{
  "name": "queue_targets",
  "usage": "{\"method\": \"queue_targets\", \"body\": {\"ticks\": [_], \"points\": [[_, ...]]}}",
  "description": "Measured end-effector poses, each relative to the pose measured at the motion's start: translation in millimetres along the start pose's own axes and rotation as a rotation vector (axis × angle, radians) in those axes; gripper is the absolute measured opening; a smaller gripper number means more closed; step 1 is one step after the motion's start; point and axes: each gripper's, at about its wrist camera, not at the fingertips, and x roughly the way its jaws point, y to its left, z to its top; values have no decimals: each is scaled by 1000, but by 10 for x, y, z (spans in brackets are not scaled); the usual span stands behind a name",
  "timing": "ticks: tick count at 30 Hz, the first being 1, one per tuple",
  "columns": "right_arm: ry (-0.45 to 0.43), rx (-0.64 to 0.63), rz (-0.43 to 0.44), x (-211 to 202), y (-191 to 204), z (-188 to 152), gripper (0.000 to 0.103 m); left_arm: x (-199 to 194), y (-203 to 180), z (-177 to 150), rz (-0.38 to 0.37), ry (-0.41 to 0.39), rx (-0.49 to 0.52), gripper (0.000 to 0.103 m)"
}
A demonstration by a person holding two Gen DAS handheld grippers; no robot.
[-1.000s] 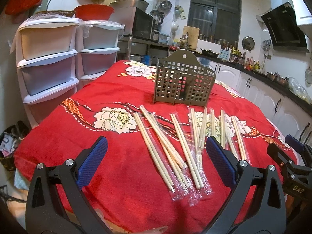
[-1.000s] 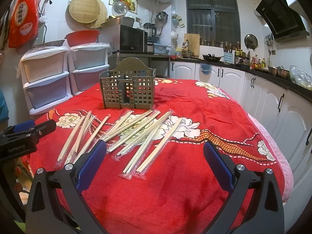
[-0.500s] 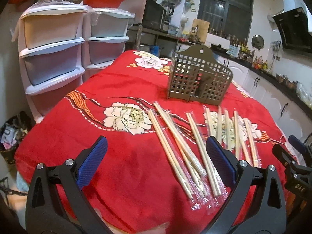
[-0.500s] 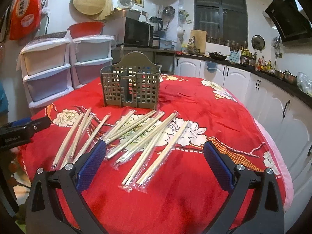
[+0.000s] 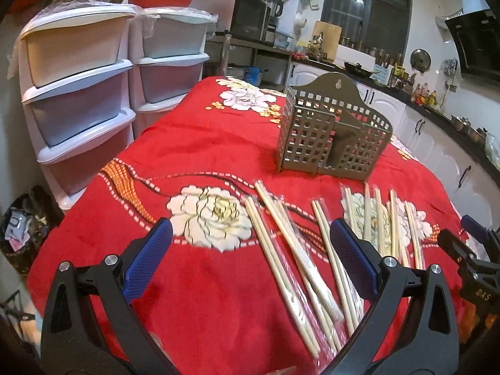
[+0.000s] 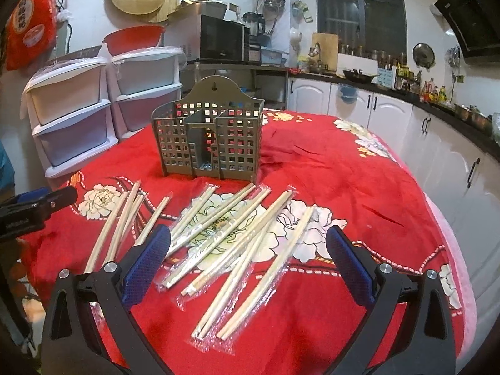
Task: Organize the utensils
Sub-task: 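Lower the left tool onto a wrapped chopstick pair and close it while the right tool grasps another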
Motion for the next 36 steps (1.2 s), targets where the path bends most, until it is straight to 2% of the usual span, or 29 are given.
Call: {"method": "queue_targets", "body": {"ticks": [5, 9, 16, 19, 23, 25, 27, 29, 31, 33, 34, 36], "points": [[10, -7, 4, 108, -57, 106, 97, 190, -28, 176, -8, 35, 13, 93], [43, 35, 36, 247, -159, 213, 97, 366, -82, 265, -44, 91, 33, 93], [105, 43, 37, 526, -282, 360, 97, 639, -133, 396, -96, 155, 52, 92], [131, 47, 49, 655, -341, 401, 97, 769, -136, 442, -109, 198, 56, 89], [176, 62, 67, 851, -412, 443, 97, 894, -111, 460, -107, 229, 54, 75], [205, 67, 70, 967, -437, 455, 95, 975, -94, 466, -110, 255, 52, 75], [239, 83, 84, 1081, -477, 457, 82, 1030, -62, 467, -122, 273, 37, 72], [274, 107, 102, 1204, -530, 466, 79, 1100, -13, 467, -140, 299, 10, 62], [296, 132, 111, 1300, -575, 466, 74, 1154, 18, 468, -139, 319, 4, 62], [330, 167, 124, 1412, -630, 454, 64, 1208, 50, 468, -146, 340, -6, 56], [347, 187, 142, 1463, -653, 442, 62, 1243, 75, 467, -153, 356, -20, 52], [375, 226, 167, 1541, -698, 426, 59, 1301, 110, 472, -162, 378, -40, 50]]}}
